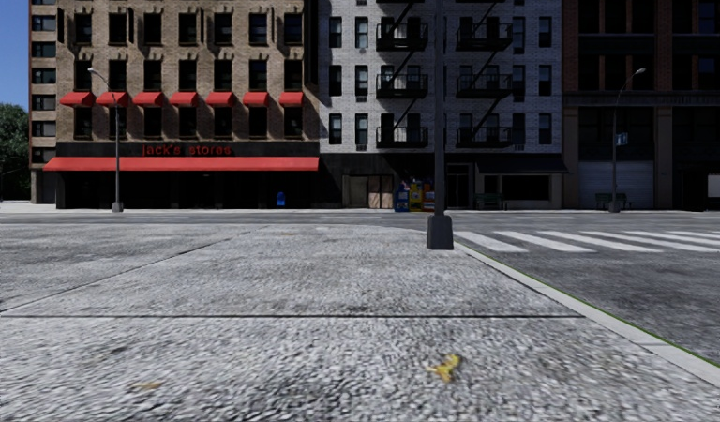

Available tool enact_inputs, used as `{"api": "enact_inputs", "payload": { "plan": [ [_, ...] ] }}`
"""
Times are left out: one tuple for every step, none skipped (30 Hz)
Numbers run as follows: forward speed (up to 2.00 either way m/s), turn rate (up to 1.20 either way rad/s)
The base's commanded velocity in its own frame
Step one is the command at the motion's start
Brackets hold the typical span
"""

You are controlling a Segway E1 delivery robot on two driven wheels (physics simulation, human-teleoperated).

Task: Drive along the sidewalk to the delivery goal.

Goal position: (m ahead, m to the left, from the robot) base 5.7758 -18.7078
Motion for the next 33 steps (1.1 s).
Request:
{"api": "enact_inputs", "payload": {
  "plan": [
    [2.0,0.0],
    [2.0,0.0],
    [2.0,0.0],
    [2.0,0.0],
    [2.0,0.0],
    [2.0,0.0],
    [2.0,0.0],
    [2.0,0.0],
    [2.0,0.0],
    [2.0,0.0],
    [2.0,0.0],
    [2.0,0.0],
    [2.0,0.0],
    [2.0,0.0],
    [2.0,0.0],
    [2.0,0.0],
    [2.0,0.0],
    [2.0,0.0],
    [2.0,0.0],
    [2.0,0.0],
    [2.0,0.0],
    [2.0,0.0],
    [2.0,0.0],
    [2.0,0.0],
    [2.0,0.0],
    [2.0,0.0],
    [2.0,0.0],
    [2.0,0.0],
    [2.0,0.0],
    [2.0,0.0],
    [2.0,0.0],
    [2.0,0.0],
    [2.0,0.0]
  ]
}}
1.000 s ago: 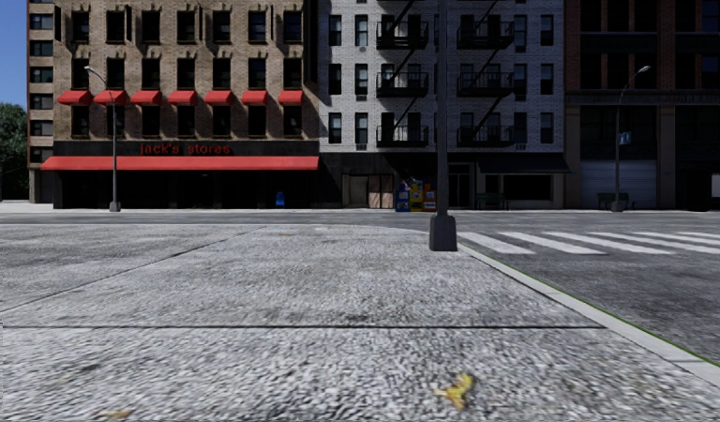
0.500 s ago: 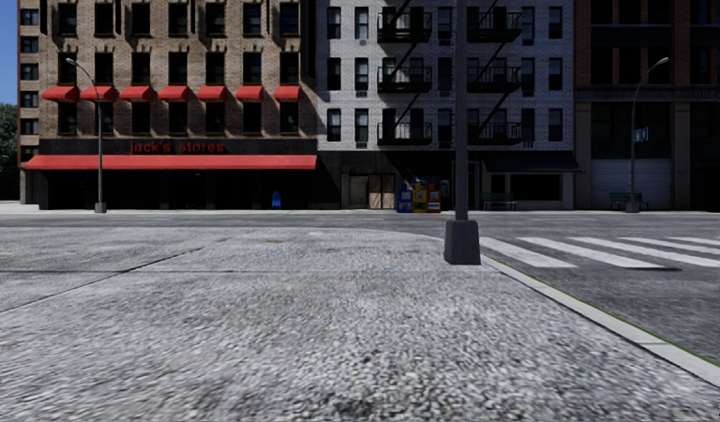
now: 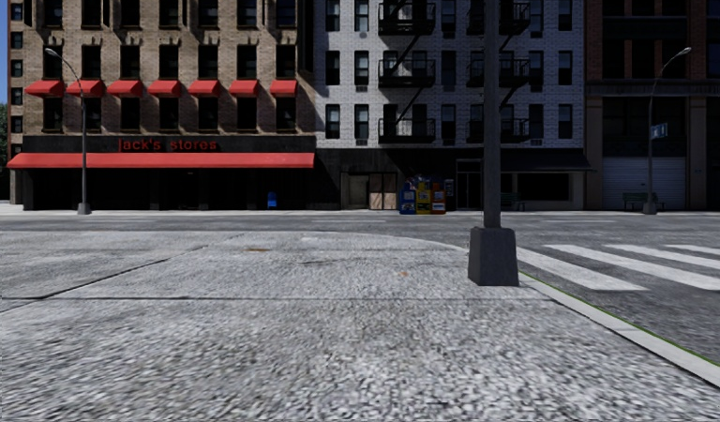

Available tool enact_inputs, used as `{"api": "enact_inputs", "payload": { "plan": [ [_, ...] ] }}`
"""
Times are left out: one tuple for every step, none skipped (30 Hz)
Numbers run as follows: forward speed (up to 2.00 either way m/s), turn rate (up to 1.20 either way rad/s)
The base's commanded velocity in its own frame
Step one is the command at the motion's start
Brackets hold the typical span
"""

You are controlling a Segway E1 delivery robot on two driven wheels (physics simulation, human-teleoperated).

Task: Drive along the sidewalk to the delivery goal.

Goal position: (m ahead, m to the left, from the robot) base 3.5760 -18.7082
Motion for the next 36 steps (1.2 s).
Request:
{"api": "enact_inputs", "payload": {
  "plan": [
    [2.0,0.0],
    [2.0,0.0],
    [2.0,0.0],
    [2.0,0.0],
    [2.0,0.0],
    [2.0,0.0],
    [2.0,0.0],
    [2.0,0.0],
    [2.0,0.0],
    [2.0,0.0],
    [2.0,0.0],
    [2.0,0.0],
    [2.0,0.0],
    [2.0,0.0],
    [2.0,0.0],
    [2.0,0.0],
    [2.0,0.0],
    [2.0,0.0],
    [2.0,0.0],
    [2.0,0.0],
    [2.0,0.0],
    [2.0,0.0],
    [2.0,0.0],
    [2.0,0.0],
    [2.0,0.0],
    [2.0,0.0],
    [2.0,0.0],
    [2.0,0.0],
    [2.0,0.0],
    [2.0,0.0],
    [2.0,0.0],
    [2.0,0.0],
    [2.0,0.0],
    [2.0,0.0],
    [2.0,0.0],
    [1.92,0.0]
  ]
}}
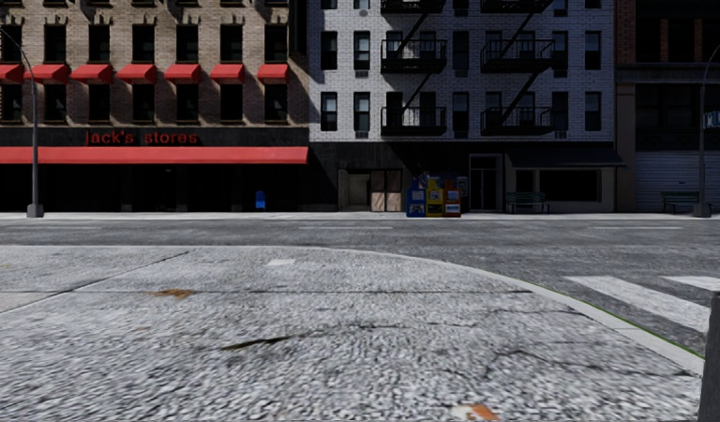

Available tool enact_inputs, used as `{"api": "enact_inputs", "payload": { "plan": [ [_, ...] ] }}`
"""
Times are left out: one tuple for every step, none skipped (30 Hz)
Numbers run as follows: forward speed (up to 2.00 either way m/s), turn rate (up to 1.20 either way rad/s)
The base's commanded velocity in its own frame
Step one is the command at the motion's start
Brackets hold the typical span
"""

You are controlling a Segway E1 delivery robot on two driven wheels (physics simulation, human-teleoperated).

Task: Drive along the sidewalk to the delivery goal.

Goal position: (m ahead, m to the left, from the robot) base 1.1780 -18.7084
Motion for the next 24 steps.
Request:
{"api": "enact_inputs", "payload": {
  "plan": [
    [1.92,0.0],
    [1.87,0.0],
    [1.73,0.0],
    [1.61,0.0],
    [1.43,-0.08],
    [1.27,-0.27],
    [1.27,-0.27],
    [1.22,-0.36],
    [1.19,-0.39],
    [1.14,-0.39],
    [1.12,-0.4],
    [1.08,-0.4],
    [1.06,-0.4],
    [1.06,-0.4],
    [1.06,-0.41],
    [1.05,-0.43],
    [1.05,-0.53],
    [1.05,-0.62],
    [1.05,-0.66],
    [1.05,-0.66],
    [1.05,-0.66],
    [1.07,-0.66],
    [1.13,-0.66],
    [1.21,-0.66]
  ]
}}
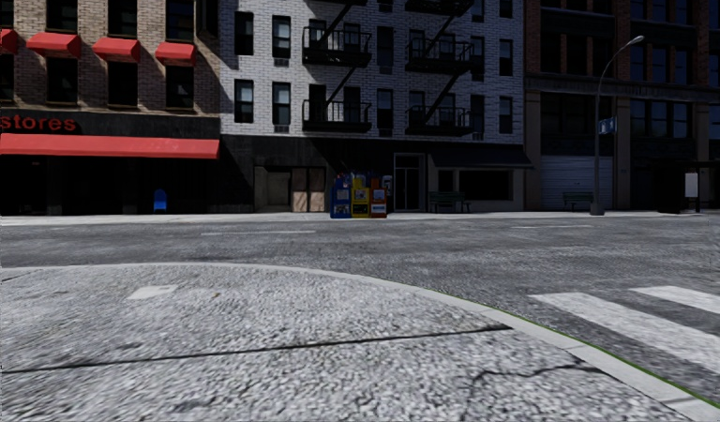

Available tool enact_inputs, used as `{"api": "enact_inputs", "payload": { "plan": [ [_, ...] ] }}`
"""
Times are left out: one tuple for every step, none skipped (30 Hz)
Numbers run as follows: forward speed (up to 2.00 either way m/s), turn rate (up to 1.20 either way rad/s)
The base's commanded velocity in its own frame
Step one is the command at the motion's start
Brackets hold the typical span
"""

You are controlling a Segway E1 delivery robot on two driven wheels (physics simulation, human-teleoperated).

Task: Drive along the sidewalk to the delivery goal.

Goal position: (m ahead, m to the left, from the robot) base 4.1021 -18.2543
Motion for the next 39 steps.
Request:
{"api": "enact_inputs", "payload": {
  "plan": [
    [1.24,-0.66],
    [1.25,-0.66],
    [1.25,-0.66],
    [1.25,-0.66],
    [1.25,-0.66],
    [1.25,-0.66],
    [1.25,-0.66],
    [1.25,-0.66],
    [1.25,-0.66],
    [1.25,-0.66],
    [1.26,-0.66],
    [1.26,-0.66],
    [1.27,-0.66],
    [1.27,-0.66],
    [1.27,-0.66],
    [1.27,-0.66],
    [1.27,-0.66],
    [1.27,-0.66],
    [1.27,-0.66],
    [1.27,-0.66],
    [1.27,-0.66],
    [1.27,-0.66],
    [1.34,-0.67],
    [1.35,-0.67],
    [1.36,-0.67],
    [1.36,-0.67],
    [1.36,-0.67],
    [1.36,-0.67],
    [1.36,-0.67],
    [1.37,-0.67],
    [1.38,-0.67],
    [1.39,-0.67],
    [1.39,-0.67],
    [1.4,-0.67],
    [1.41,-0.67],
    [1.41,-0.67],
    [1.41,-0.67],
    [1.42,-0.67],
    [1.43,-0.67]
  ]
}}
